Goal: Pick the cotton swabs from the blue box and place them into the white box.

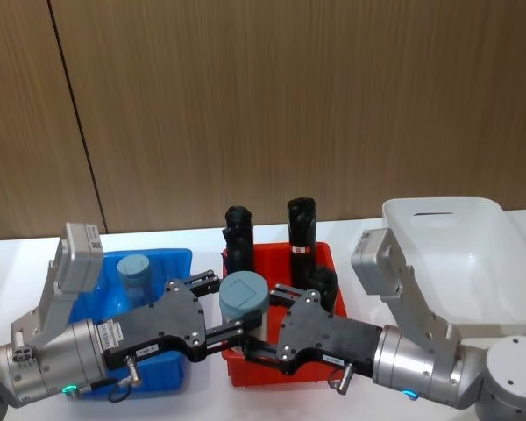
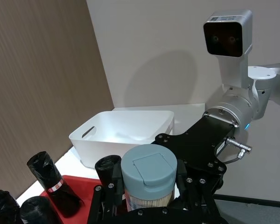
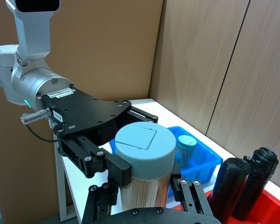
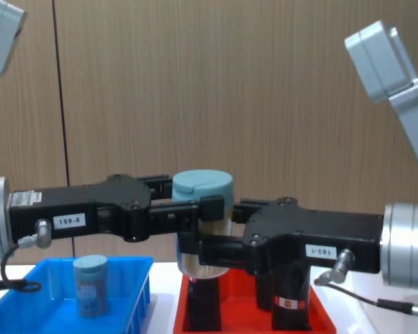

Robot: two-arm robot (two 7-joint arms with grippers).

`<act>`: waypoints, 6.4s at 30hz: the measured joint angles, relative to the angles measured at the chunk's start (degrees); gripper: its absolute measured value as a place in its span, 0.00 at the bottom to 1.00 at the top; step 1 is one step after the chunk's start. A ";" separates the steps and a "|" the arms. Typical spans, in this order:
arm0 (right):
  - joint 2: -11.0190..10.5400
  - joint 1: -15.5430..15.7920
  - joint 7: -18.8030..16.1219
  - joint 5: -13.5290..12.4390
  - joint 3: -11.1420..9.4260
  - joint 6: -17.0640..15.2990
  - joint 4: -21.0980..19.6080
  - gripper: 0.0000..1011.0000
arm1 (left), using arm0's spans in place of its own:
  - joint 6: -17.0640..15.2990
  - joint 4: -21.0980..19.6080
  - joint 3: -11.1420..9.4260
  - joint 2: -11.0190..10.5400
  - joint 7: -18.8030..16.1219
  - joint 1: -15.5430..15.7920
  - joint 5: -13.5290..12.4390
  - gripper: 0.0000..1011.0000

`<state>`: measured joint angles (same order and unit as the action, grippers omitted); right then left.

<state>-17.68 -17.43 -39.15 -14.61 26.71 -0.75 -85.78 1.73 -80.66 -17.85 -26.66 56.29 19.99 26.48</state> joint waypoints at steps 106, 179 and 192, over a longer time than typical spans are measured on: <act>-12.20 2.53 10.25 -6.86 -8.65 -4.66 1.19 0.64 | -0.14 0.05 0.00 -0.01 -0.10 0.00 -0.16 0.99; -8.92 -4.31 15.29 -4.44 -11.23 -7.43 16.60 0.99 | -0.26 -0.92 -0.63 0.36 -4.36 -0.49 -1.19 0.99; -6.70 2.60 21.42 -3.59 -12.05 -5.48 6.81 0.99 | -0.71 -3.15 -2.07 1.20 -14.12 -1.62 -3.86 0.99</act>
<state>-24.38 -14.83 -17.72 -18.20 14.67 -6.23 -78.97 1.02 -83.81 -19.93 -25.46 42.17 18.37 22.62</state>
